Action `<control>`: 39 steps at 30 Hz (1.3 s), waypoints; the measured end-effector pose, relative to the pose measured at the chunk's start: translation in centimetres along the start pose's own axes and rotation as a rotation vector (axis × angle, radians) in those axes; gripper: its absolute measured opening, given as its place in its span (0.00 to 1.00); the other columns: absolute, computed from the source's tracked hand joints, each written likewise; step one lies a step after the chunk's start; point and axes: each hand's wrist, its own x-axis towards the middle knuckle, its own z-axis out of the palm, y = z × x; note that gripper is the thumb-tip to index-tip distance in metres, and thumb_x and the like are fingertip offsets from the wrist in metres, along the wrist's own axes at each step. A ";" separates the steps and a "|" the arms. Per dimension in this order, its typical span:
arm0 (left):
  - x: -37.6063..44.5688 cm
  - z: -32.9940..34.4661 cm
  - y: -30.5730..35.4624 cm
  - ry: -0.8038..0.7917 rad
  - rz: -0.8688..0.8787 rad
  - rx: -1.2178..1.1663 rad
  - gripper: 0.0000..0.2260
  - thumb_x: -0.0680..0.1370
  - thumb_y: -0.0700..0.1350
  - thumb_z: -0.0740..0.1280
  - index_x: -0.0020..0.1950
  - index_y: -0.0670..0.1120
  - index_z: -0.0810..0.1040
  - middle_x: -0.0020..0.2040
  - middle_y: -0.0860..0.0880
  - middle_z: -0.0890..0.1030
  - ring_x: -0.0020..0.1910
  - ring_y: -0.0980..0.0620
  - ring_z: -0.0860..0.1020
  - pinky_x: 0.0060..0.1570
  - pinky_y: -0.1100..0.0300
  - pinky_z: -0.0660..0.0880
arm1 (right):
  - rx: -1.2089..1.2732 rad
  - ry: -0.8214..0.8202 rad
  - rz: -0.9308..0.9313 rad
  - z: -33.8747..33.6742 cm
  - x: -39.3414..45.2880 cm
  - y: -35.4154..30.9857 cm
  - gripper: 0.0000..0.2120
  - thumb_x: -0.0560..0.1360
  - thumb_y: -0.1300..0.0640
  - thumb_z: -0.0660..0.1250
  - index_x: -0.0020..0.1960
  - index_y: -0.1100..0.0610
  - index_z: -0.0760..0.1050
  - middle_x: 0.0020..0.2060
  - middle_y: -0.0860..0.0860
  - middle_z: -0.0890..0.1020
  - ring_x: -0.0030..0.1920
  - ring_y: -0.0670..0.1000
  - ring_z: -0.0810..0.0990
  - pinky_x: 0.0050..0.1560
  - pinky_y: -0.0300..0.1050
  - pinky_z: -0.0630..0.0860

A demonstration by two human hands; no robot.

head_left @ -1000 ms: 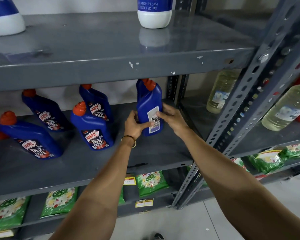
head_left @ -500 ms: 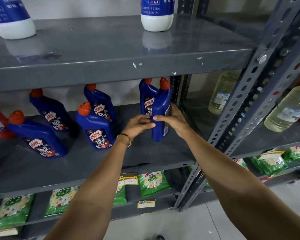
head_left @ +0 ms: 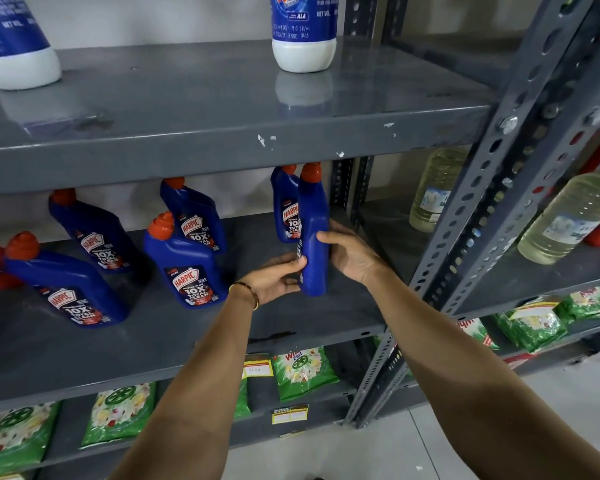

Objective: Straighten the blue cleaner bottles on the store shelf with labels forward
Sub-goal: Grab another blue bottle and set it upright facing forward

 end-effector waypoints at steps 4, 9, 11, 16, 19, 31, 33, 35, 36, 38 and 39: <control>0.5 1.6 0.6 0.213 0.056 0.080 0.12 0.73 0.43 0.70 0.54 0.47 0.73 0.56 0.46 0.79 0.51 0.50 0.79 0.53 0.55 0.78 | 0.034 0.060 -0.013 -0.2 0.6 0.0 0.32 0.62 0.50 0.76 0.63 0.57 0.74 0.57 0.55 0.80 0.59 0.53 0.78 0.65 0.51 0.74; 1.9 3.5 0.2 0.686 0.224 0.215 0.29 0.59 0.46 0.80 0.54 0.45 0.69 0.53 0.46 0.80 0.49 0.49 0.79 0.45 0.57 0.78 | -0.031 0.232 -0.055 -0.4 0.8 -0.1 0.27 0.65 0.46 0.71 0.62 0.55 0.75 0.53 0.51 0.83 0.55 0.52 0.81 0.55 0.47 0.79; 1.9 3.8 0.0 0.761 0.255 0.266 0.30 0.58 0.46 0.81 0.52 0.45 0.69 0.50 0.48 0.78 0.48 0.50 0.78 0.44 0.60 0.76 | -0.071 0.263 -0.061 -0.3 0.6 0.1 0.21 0.72 0.50 0.65 0.64 0.55 0.73 0.53 0.50 0.82 0.54 0.50 0.81 0.53 0.45 0.78; 1.9 3.0 -0.8 0.763 0.267 0.345 0.28 0.62 0.42 0.79 0.57 0.38 0.69 0.53 0.44 0.78 0.47 0.49 0.76 0.46 0.58 0.74 | -0.082 0.294 -0.033 -0.7 0.2 1.0 0.17 0.79 0.56 0.57 0.68 0.53 0.69 0.54 0.50 0.81 0.54 0.50 0.79 0.50 0.46 0.77; 1.8 2.7 -1.0 0.756 0.266 0.379 0.28 0.63 0.40 0.78 0.57 0.37 0.69 0.55 0.42 0.78 0.48 0.49 0.76 0.48 0.57 0.74 | -0.045 0.293 -0.003 -1.1 0.2 1.6 0.17 0.80 0.56 0.56 0.67 0.51 0.69 0.54 0.49 0.80 0.56 0.51 0.78 0.57 0.50 0.75; 2.5 2.4 -2.4 0.818 0.231 0.536 0.28 0.61 0.43 0.79 0.53 0.39 0.69 0.55 0.40 0.80 0.53 0.43 0.79 0.51 0.51 0.78 | -0.012 0.319 0.057 -1.5 0.7 2.2 0.20 0.80 0.61 0.53 0.71 0.53 0.65 0.57 0.50 0.78 0.55 0.48 0.78 0.53 0.44 0.75; 2.5 2.6 -2.4 0.814 0.231 0.576 0.27 0.62 0.44 0.79 0.53 0.38 0.68 0.55 0.40 0.79 0.53 0.42 0.79 0.49 0.53 0.77 | 0.003 0.357 0.052 -1.8 0.8 2.4 0.19 0.80 0.62 0.54 0.70 0.54 0.66 0.58 0.52 0.78 0.55 0.49 0.78 0.55 0.45 0.75; 2.3 2.8 -2.6 0.818 0.241 0.580 0.26 0.62 0.44 0.79 0.50 0.41 0.66 0.54 0.39 0.79 0.52 0.43 0.78 0.47 0.55 0.76 | 0.022 0.388 0.053 -2.0 0.9 2.7 0.19 0.79 0.63 0.54 0.69 0.56 0.67 0.57 0.52 0.79 0.55 0.49 0.79 0.56 0.45 0.75; 2.2 2.8 -2.7 0.819 0.244 0.574 0.25 0.62 0.44 0.79 0.48 0.42 0.66 0.54 0.39 0.79 0.51 0.43 0.78 0.46 0.55 0.75 | 0.034 0.405 0.055 -2.1 0.9 2.8 0.19 0.79 0.63 0.54 0.69 0.58 0.68 0.56 0.53 0.79 0.54 0.49 0.79 0.57 0.46 0.74; 1.9 2.7 -3.2 0.817 0.249 0.562 0.24 0.63 0.43 0.78 0.50 0.41 0.68 0.53 0.39 0.79 0.50 0.43 0.78 0.48 0.54 0.76 | 0.033 0.455 0.072 -2.1 0.9 3.2 0.18 0.79 0.65 0.54 0.68 0.61 0.68 0.56 0.55 0.78 0.53 0.50 0.79 0.61 0.49 0.73; 1.7 2.6 -3.5 0.818 0.251 0.548 0.23 0.64 0.42 0.78 0.51 0.39 0.70 0.53 0.39 0.80 0.49 0.44 0.78 0.49 0.52 0.77 | 0.011 0.483 0.093 -2.2 0.8 3.3 0.18 0.79 0.66 0.54 0.67 0.63 0.69 0.57 0.56 0.78 0.54 0.52 0.78 0.63 0.50 0.72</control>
